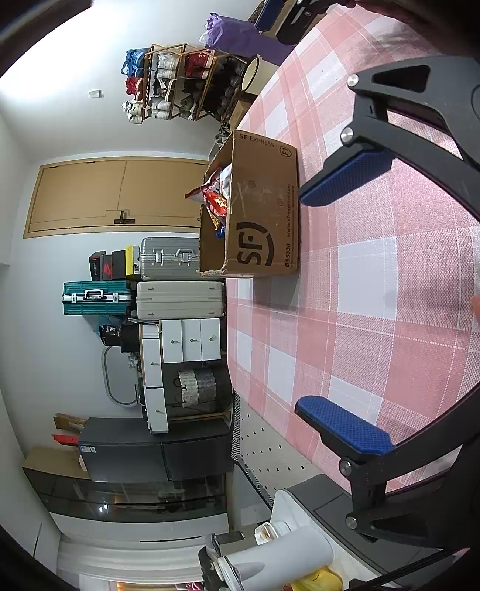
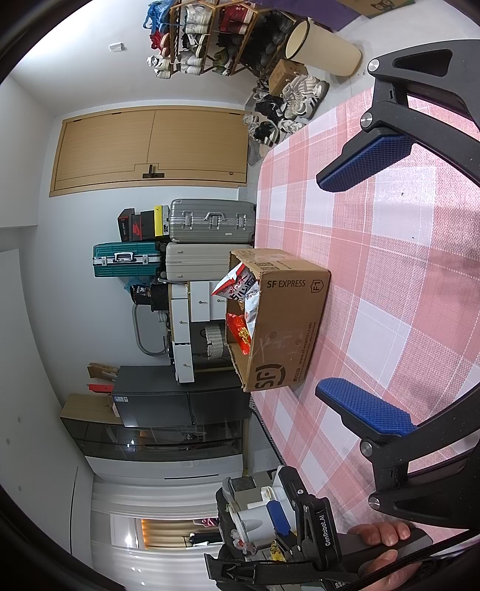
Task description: Organize snacks
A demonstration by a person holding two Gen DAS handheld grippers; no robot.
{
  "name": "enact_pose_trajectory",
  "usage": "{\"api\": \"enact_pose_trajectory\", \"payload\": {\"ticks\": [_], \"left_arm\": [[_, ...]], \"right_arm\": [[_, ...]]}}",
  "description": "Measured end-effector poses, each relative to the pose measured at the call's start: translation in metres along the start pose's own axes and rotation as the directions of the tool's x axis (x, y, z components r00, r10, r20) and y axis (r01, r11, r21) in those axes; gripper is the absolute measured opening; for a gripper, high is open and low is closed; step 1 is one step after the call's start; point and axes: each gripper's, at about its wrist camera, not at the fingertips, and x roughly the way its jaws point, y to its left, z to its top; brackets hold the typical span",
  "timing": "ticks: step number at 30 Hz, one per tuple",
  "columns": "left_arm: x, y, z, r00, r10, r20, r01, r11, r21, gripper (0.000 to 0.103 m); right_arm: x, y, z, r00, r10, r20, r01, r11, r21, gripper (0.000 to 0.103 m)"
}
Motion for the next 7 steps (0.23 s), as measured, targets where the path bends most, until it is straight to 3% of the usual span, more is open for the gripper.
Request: {"api": "enact_pose_trajectory", "payload": {"ticks": [7], "left_arm": [[-0.0014,-0.0011,0.0008,1.000,-0.002,0.009,0.002,1.000,-0.004,0.102]], "right_arm": [[0.0008,-0.0004,-0.0001,1.000,0.000,0.000,0.000,1.000,0.000,0.102]]}}
